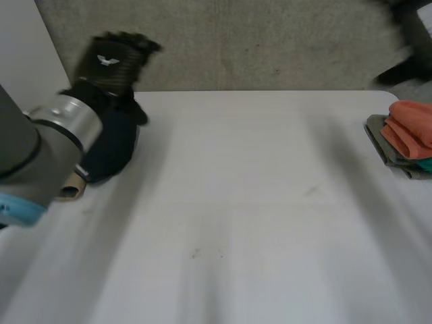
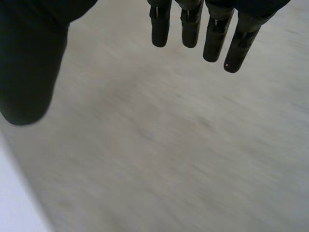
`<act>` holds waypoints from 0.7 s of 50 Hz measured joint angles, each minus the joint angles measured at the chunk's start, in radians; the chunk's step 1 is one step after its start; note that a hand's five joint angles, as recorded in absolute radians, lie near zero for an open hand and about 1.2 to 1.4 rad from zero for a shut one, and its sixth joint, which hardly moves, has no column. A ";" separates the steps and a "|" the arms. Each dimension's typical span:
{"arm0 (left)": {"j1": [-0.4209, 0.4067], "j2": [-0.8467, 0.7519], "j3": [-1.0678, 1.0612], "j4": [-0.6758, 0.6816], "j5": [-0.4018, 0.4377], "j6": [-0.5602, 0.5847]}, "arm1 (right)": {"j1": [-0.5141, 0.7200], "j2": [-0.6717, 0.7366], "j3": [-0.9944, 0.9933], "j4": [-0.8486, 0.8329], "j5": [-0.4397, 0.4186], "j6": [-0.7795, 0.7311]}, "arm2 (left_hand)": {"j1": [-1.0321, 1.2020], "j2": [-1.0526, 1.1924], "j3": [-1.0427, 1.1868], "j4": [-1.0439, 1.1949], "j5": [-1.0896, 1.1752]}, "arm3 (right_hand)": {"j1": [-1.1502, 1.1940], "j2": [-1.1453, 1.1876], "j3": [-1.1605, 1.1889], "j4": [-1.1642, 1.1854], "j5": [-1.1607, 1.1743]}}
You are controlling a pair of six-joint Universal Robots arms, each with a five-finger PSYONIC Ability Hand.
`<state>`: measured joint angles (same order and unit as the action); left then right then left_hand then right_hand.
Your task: Fold the laundry.
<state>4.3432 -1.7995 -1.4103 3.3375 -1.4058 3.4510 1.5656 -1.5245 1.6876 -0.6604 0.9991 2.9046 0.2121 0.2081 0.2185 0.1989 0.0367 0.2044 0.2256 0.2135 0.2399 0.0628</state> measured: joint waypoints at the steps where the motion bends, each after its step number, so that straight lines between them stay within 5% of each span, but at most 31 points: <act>1: 0.021 -0.008 0.004 0.010 -0.004 0.005 | 0.024 -0.003 0.021 -0.004 -0.016 0.003 | 0.000 0.000 0.000 0.000 0.000 | 0.000 0.000 0.000 0.000 0.000; 8: 0.276 -0.229 0.093 0.072 -0.005 0.175 | 0.236 0.091 0.162 0.089 -0.057 -0.007 | 0.000 0.000 0.000 0.000 0.000 | 0.000 0.000 0.000 0.000 0.000; 16: 0.362 -0.482 0.203 0.073 0.052 0.360 | 0.255 0.208 0.161 0.248 0.031 -0.119 | 0.000 0.000 0.000 0.000 0.000 | 0.000 0.000 0.000 0.000 0.000; 23: 0.380 -0.614 0.270 0.082 0.134 0.360 | 0.243 0.246 0.181 0.287 0.111 -0.272 | 0.007 0.007 0.006 0.007 0.005 | 0.000 0.000 0.000 0.000 0.000; 31: 0.367 -0.649 0.290 0.149 0.146 0.333 | 0.240 0.247 0.211 0.284 0.126 -0.305 | 0.681 0.910 0.873 0.927 0.862 | 0.000 0.000 0.000 0.000 0.000; 35: 0.330 -0.624 0.277 0.216 0.130 0.324 | 0.240 0.246 0.220 0.281 0.123 -0.301 | 0.855 0.975 0.941 0.999 0.926 | 0.000 0.000 0.000 0.000 0.000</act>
<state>4.6731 -2.4237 -1.1334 3.5533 -1.2753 3.7752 1.8054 -1.2788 1.9075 -0.3790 1.1226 2.6037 1.0674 1.1826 1.1595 1.1981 0.9625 0.2044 0.2256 0.2134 0.2399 0.0627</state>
